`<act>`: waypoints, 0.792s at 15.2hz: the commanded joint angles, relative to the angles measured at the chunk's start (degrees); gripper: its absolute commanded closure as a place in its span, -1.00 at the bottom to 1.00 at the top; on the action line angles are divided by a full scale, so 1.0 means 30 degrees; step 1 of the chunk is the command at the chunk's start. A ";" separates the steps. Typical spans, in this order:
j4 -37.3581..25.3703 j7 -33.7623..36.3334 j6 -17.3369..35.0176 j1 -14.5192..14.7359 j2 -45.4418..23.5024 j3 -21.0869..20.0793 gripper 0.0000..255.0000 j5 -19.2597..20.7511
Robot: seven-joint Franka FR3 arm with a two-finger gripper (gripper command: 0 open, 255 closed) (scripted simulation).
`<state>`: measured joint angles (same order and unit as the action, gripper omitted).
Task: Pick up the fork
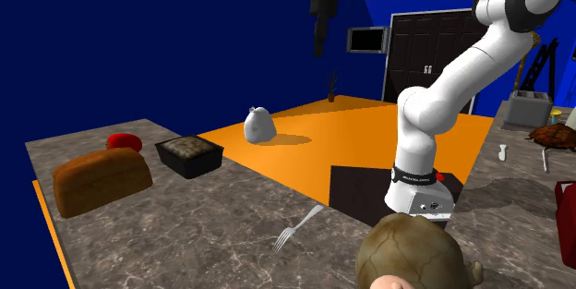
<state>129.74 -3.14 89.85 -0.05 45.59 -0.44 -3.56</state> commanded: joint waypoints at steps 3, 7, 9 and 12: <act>0.1234 -0.0112 0.1171 0.0289 0.0129 -0.0381 -1.00 -0.0129; 0.3495 -0.0324 0.3582 0.0911 0.0110 -0.1169 -1.00 -0.0411; 0.4521 -0.0422 0.4833 0.1239 -0.0052 -0.1579 -1.00 -0.0561; 0.5924 -0.0552 0.6784 0.1742 -0.0508 -0.2218 -1.00 -0.0791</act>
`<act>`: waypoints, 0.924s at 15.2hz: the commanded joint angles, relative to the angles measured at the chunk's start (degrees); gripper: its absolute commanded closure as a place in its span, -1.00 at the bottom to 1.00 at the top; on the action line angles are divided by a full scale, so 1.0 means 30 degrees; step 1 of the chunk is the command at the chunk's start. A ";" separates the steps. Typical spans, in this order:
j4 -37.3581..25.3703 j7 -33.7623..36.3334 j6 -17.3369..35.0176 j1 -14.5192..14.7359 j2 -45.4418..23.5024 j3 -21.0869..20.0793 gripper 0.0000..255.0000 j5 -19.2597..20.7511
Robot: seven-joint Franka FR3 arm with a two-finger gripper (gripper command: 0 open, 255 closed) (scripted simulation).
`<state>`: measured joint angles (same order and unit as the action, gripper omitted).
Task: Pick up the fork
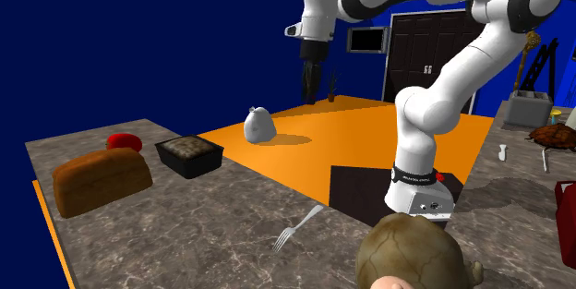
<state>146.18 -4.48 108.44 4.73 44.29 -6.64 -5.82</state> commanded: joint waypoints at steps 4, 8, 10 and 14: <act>0.2038 -0.0234 0.3356 0.0819 -0.1127 -0.1050 -1.00 -0.0328; 0.3279 -0.0281 0.6327 0.1426 -0.2754 -0.2011 -1.00 -0.0530; 0.3752 -0.0253 0.7888 0.1673 -0.3796 -0.2523 -1.00 -0.0559; 0.4376 -0.0002 1.1125 0.1944 -0.6333 -0.3643 -1.00 -0.0312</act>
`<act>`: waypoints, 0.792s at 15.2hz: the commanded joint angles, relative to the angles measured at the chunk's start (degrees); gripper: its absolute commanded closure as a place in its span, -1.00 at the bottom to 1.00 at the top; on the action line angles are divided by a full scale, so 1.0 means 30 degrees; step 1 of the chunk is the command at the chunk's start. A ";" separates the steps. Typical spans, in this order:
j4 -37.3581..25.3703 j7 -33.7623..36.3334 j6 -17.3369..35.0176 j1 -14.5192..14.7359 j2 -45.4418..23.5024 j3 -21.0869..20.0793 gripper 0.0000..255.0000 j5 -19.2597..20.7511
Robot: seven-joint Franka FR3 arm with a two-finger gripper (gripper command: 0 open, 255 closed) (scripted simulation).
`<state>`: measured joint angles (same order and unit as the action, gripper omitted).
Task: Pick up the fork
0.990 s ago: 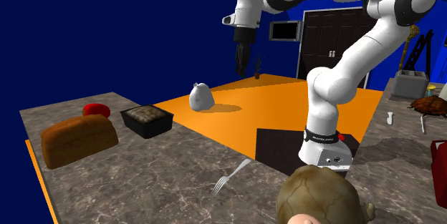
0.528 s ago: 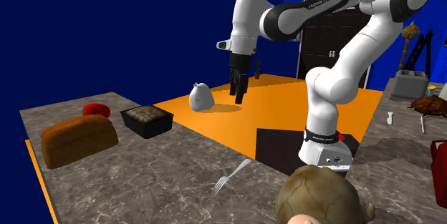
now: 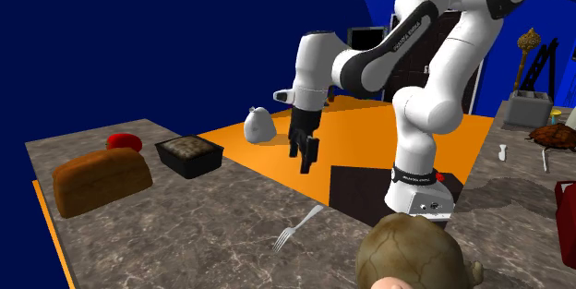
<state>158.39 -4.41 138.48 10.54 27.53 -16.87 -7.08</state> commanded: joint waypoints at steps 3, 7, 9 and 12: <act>0.0475 0.0500 0.3578 -0.0141 -0.3013 -0.1232 -1.00 0.0816; 0.0270 0.2473 0.6726 -0.1225 -0.6466 -0.2899 -1.00 0.3607; -0.0101 0.4791 0.8034 -0.2205 -0.8410 -0.3709 -1.00 0.6852; -0.0533 0.7711 0.8905 -0.2545 -1.0136 -0.3445 -1.00 1.0795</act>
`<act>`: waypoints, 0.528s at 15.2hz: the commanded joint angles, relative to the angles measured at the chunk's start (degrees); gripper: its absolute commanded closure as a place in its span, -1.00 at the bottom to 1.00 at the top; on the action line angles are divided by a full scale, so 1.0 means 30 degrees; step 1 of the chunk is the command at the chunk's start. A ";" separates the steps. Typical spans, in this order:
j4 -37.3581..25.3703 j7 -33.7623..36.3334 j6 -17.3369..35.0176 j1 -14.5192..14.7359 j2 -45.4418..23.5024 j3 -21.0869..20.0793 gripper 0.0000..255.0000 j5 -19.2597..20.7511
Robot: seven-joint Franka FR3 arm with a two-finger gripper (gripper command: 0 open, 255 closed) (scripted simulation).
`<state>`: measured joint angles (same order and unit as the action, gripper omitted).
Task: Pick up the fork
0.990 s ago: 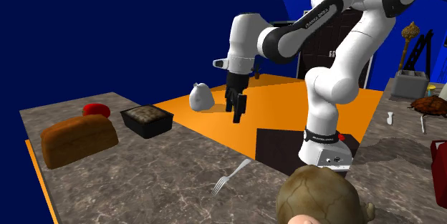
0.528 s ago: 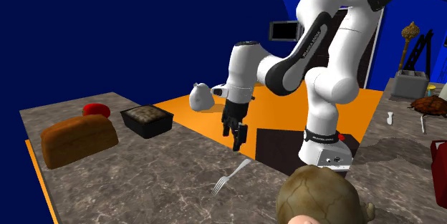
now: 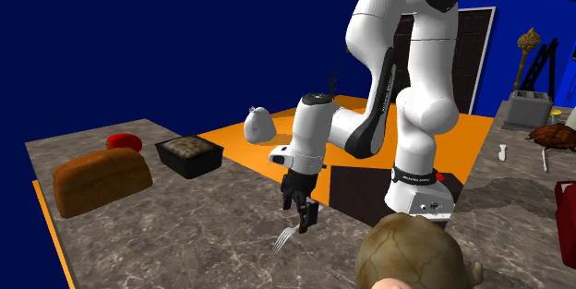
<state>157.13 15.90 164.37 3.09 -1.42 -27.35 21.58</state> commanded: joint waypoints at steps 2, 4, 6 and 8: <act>-0.0344 0.2469 0.0642 0.0131 -0.1300 0.0647 -1.00 0.3232; -0.0626 0.3985 0.0967 0.0533 -0.2097 0.1425 -1.00 0.5170; -0.0873 0.5119 0.1212 0.1008 -0.2706 0.2162 -1.00 0.6588; -0.0827 0.5124 0.1238 0.1034 -0.2676 0.2192 1.00 0.6591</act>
<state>154.76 30.65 167.97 5.94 -9.18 -21.10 40.63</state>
